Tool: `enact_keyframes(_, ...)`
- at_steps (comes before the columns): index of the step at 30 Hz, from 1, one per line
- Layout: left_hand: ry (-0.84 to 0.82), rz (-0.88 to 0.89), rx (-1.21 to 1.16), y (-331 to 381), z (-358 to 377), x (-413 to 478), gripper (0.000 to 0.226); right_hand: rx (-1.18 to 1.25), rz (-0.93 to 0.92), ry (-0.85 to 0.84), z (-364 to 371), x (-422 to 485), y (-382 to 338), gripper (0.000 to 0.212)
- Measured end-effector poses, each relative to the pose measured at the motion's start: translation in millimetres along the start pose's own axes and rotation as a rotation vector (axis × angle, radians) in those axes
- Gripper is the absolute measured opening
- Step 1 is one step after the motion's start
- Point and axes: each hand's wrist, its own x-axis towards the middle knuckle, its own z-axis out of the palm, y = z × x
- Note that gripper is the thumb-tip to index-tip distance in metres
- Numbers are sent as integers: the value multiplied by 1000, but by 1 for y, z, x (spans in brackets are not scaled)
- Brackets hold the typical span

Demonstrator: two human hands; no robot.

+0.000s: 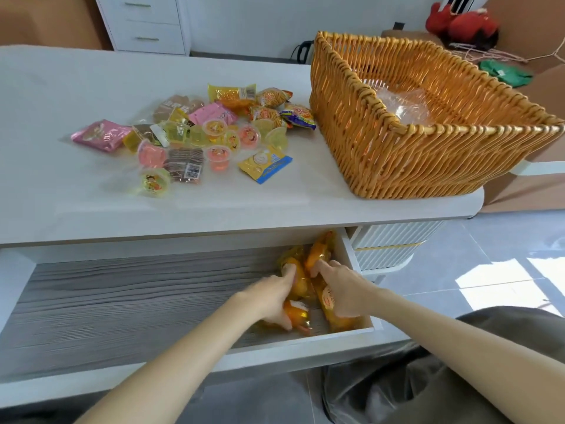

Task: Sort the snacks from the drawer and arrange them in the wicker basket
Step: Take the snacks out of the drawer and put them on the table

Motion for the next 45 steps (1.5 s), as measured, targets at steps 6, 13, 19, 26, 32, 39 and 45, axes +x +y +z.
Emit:
enact_keyframes(6, 56, 3, 173, -48, -16, -29, 105, 146, -35, 83, -27, -11, -13, 71)
enact_keyframes(13, 33, 121, 735, -36, -28, -7, 108, -198, -69, 46, -11, 8, -13, 88)
enact_keyframes(19, -54, 134, 883, -39, -27, 4, 98, -565, -19, 55, 0, 15, 0, 115)
enact_keyframes(26, 91, 129, 711, -66, -19, -14, 103, -577, -123, 133, 5, 33, -1, 81)
enact_keyframes(32, 125, 80, 530, -63, -14, -29, 89, -529, -160, 166, 11, 24, -5, 69)
enact_keyframes(39, 238, -17, 237, -52, -47, -93, 93, -256, -166, 272, -28, -25, -31, 81)
enact_keyframes(45, 461, -52, 99, -43, -97, -150, 88, -60, -173, 526, -75, -60, -52, 82)
